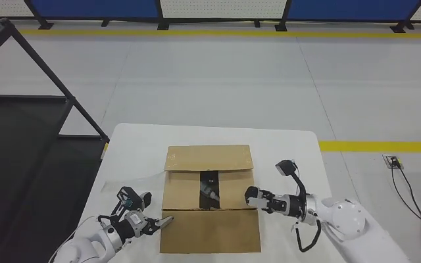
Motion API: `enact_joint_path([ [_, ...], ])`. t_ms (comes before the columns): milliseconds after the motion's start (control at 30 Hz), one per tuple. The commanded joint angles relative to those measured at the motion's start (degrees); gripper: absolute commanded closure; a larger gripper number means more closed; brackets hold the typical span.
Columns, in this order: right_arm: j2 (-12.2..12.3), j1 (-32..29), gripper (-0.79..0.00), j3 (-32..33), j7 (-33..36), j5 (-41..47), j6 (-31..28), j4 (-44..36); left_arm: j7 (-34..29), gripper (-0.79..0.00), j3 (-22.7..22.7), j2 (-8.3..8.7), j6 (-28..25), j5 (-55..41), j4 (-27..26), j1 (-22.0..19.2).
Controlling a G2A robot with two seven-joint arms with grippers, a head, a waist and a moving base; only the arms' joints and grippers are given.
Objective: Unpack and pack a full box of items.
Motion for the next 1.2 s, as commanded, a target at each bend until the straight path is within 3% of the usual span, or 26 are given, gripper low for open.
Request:
enact_joint_path([
  [0,-0.66,1.88,-0.785,-1.46,-0.88,0.8,1.77,2.05,0.0,-0.785,0.0,0.0,0.0,0.0,0.0,0.0],
  [467,-4.56,9.27,-0.785,-7.73,-9.55,-0.03,8.45,9.96,0.0,-0.785,0.0,0.0,0.0,0.0,0.0,0.0],
  [967,-7.38,11.19,-0.785,-8.26,-22.85,-2.77,6.43,10.47,0.0,-0.785,0.0,0.0,0.0,0.0,0.0,0.0],
  [1167,-8.36,12.48,-0.785,-8.05,-24.74,-2.24,4.09,11.46,0.0,-0.785,0.0,0.0,0.0,0.0,0.0,0.0],
])
